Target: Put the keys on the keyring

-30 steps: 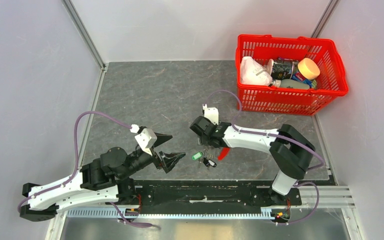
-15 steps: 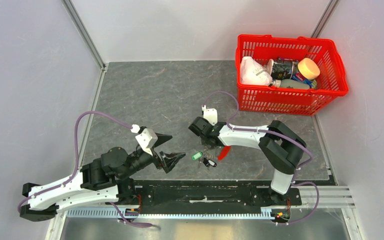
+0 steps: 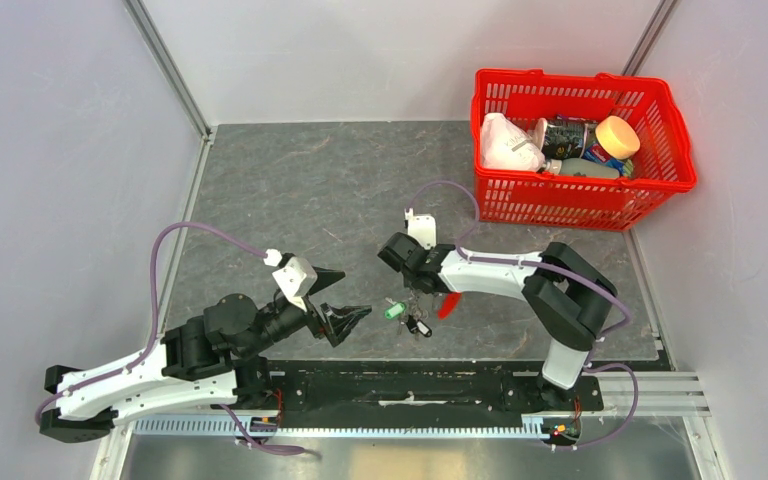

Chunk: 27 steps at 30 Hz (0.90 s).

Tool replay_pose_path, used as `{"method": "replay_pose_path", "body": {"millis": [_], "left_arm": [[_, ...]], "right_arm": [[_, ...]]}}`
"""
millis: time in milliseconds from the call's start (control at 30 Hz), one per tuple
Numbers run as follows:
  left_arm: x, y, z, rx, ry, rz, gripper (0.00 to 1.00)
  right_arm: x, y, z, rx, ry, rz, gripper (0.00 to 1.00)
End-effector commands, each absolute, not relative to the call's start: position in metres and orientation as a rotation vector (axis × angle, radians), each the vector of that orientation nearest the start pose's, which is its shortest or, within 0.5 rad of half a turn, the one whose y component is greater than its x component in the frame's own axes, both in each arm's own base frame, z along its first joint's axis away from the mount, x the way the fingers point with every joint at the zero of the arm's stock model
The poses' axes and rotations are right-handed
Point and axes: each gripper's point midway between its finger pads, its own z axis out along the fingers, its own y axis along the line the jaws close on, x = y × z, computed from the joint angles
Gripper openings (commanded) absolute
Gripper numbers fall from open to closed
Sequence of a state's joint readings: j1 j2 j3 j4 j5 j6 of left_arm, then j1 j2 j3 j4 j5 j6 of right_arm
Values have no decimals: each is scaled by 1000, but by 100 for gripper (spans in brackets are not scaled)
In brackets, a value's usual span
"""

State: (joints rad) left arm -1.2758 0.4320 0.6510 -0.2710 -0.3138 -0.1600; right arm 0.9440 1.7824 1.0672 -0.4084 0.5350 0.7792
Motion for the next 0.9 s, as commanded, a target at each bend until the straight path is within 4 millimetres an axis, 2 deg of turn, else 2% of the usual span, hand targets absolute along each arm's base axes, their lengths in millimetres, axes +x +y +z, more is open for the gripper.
{"method": "replay_pose_path", "body": {"millis": [0, 167, 400, 633, 767, 867], "left_arm": [[119, -220, 294, 617, 1541, -871, 90], [118, -220, 296, 615, 1539, -880, 90], [116, -221, 302, 610, 1526, -897, 90], [116, -224, 306, 622, 1525, -899, 90], [115, -221, 311, 616, 1515, -906, 90], [115, -220, 313, 612, 1511, -909, 90]], "right_arm": [[278, 262, 54, -12, 2395, 16, 0], [276, 262, 93, -7, 2338, 117, 0], [268, 262, 175, -28, 2180, 358, 0], [257, 261, 241, -49, 2039, 546, 0], [256, 259, 262, -72, 2000, 557, 0], [245, 276, 269, -170, 2008, 658, 0]]}}
